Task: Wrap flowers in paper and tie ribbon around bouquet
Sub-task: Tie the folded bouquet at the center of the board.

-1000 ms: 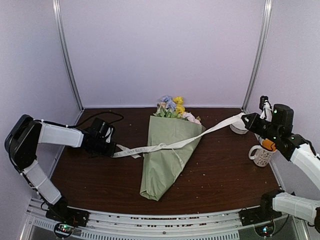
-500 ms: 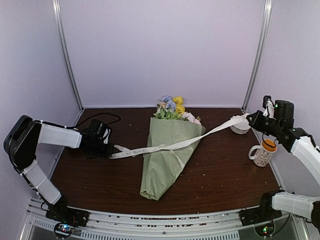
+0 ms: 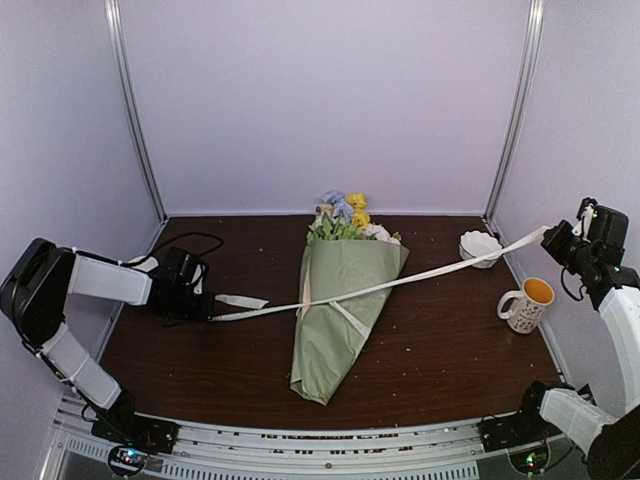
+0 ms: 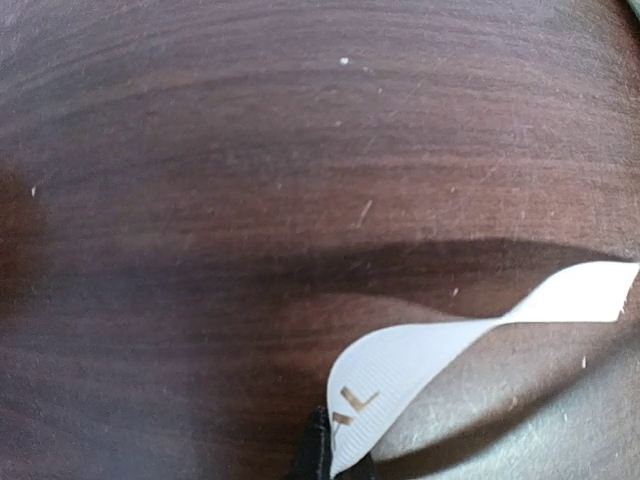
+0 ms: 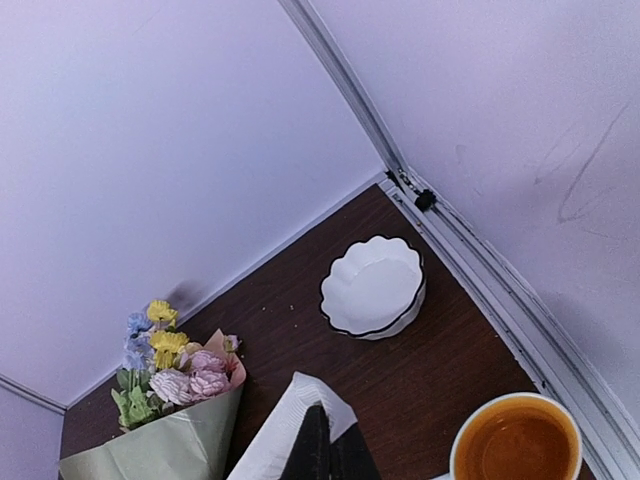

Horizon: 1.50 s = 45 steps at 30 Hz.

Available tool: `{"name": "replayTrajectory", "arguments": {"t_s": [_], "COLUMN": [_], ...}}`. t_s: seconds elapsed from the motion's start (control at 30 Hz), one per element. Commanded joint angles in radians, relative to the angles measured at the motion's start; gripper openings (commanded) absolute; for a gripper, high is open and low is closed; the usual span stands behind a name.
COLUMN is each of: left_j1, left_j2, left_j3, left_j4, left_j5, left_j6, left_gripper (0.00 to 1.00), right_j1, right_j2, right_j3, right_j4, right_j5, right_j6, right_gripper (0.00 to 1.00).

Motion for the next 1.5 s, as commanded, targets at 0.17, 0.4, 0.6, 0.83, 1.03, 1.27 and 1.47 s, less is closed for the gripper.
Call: {"name": "replayTrajectory", "arguments": {"t_s": [0.17, 0.4, 0.6, 0.83, 1.03, 1.27, 1.47], "left_j1": [0.030, 0.045, 0.068, 0.111, 0.114, 0.175, 0.178], "left_j2": [-0.103, -0.112, -0.168, -0.243, -0.307, -0.495, -0.443], "left_j3": [-0.080, -0.104, -0.147, -0.206, -0.237, -0.316, -0.305], "left_j4": [0.032, 0.046, 0.047, 0.066, 0.065, 0.022, 0.036], "left_j5": [-0.028, 0.001, -0.026, -0.028, -0.068, -0.153, -0.135], "left_j6": [-0.001, -0.032, -0.060, -0.113, -0.165, -0.209, -0.200], "left_gripper": [0.00, 0.00, 0.00, 0.00, 0.00, 0.00, 0.00], "right_j1": [-0.104, -0.120, -0.240, -0.270, -0.275, -0.313, -0.315], "right_j2": [0.020, 0.054, 0.072, 0.115, 0.146, 0.154, 0.155], "right_j3": [0.132, 0.247, 0.248, 0.370, 0.409, 0.424, 0.450], "right_j4": [-0.119, -0.178, -0.155, -0.199, -0.221, -0.221, -0.244], "right_j5": [0.118, 0.178, 0.090, 0.105, 0.125, 0.118, 0.107], "right_j6": [-0.126, -0.195, -0.178, -0.207, -0.230, -0.225, -0.236], "right_gripper": [0.00, 0.00, 0.00, 0.00, 0.00, 0.00, 0.00]}}
